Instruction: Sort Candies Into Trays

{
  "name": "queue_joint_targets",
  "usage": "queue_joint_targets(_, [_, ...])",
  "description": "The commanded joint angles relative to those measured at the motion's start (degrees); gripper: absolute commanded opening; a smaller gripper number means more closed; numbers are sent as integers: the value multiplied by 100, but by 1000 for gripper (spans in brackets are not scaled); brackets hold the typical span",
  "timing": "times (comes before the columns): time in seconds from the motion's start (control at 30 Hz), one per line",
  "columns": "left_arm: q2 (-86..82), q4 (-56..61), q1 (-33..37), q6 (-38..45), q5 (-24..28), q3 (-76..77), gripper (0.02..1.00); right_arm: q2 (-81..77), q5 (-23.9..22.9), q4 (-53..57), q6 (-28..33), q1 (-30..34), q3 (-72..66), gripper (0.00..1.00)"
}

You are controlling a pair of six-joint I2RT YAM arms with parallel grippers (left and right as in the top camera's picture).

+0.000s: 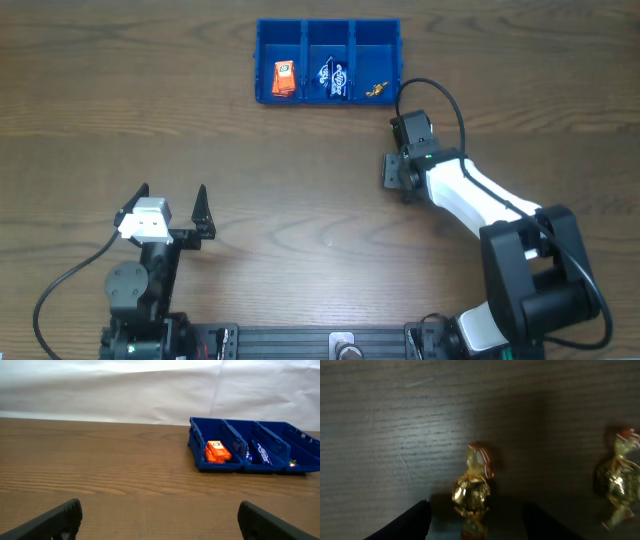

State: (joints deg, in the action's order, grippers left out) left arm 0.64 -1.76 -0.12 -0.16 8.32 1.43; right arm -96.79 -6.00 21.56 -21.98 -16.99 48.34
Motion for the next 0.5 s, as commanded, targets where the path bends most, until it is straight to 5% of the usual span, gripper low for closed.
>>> queue_joint_targets(0.03, [-31,-184,-17,-22,116,-116,998,-164,-31,-66,-70,35,234,606])
queue_joint_targets(0.5, [-31,-184,-17,-22,118,-116,998,-251,-28,-153,-72,131,234,529])
